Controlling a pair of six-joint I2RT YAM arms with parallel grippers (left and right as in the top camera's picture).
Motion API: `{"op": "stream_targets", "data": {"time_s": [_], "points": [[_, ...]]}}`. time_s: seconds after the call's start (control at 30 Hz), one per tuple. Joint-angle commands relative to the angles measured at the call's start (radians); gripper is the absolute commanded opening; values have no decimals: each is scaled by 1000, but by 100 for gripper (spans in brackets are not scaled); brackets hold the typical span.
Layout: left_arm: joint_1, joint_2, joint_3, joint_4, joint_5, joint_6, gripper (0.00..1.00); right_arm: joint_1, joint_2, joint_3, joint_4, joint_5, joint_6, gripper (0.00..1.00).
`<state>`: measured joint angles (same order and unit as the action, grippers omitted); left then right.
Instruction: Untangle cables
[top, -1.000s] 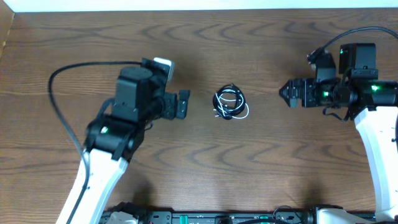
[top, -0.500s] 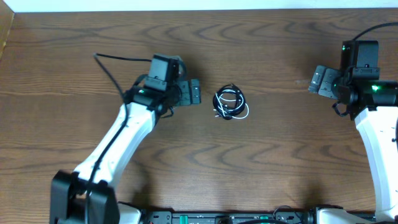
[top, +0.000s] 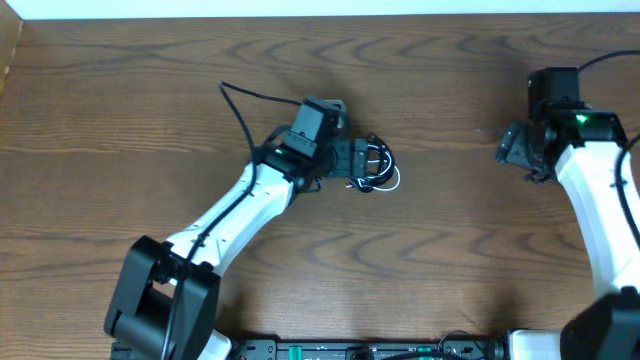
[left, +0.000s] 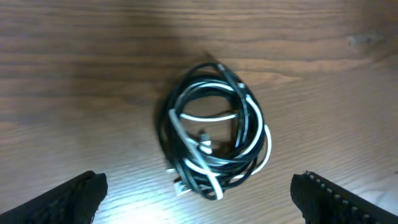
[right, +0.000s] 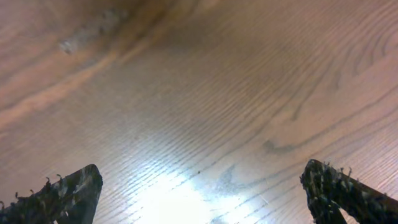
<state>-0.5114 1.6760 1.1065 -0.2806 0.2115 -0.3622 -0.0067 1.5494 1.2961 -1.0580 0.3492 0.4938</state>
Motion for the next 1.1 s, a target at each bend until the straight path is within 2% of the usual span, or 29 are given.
{"op": "stream_targets", "data": {"time_s": [0.0, 0.53, 0.57, 0.63, 0.7, 0.87, 1.07], "points": [[-10, 31, 10, 23, -7, 13, 100, 4, 21, 8, -8, 23, 34, 99], [-29, 155, 10, 40, -53, -36, 95, 4, 24, -64, 57, -37, 6, 99], [-29, 156, 10, 40, -57, -36, 94, 4, 24, -72, 68, -47, -1, 99], [-31, 158, 10, 40, -64, -36, 80, 4, 24, -95, 95, -61, -5, 99], [-31, 158, 10, 43, -68, -36, 70, 4, 24, -116, 121, -71, -5, 99], [-31, 159, 10, 77, -75, -36, 64, 4, 24, -161, 186, -97, -52, 99], [-31, 165, 10, 105, -74, -37, 62, 4, 24, -167, 191, -98, -62, 99]]}}
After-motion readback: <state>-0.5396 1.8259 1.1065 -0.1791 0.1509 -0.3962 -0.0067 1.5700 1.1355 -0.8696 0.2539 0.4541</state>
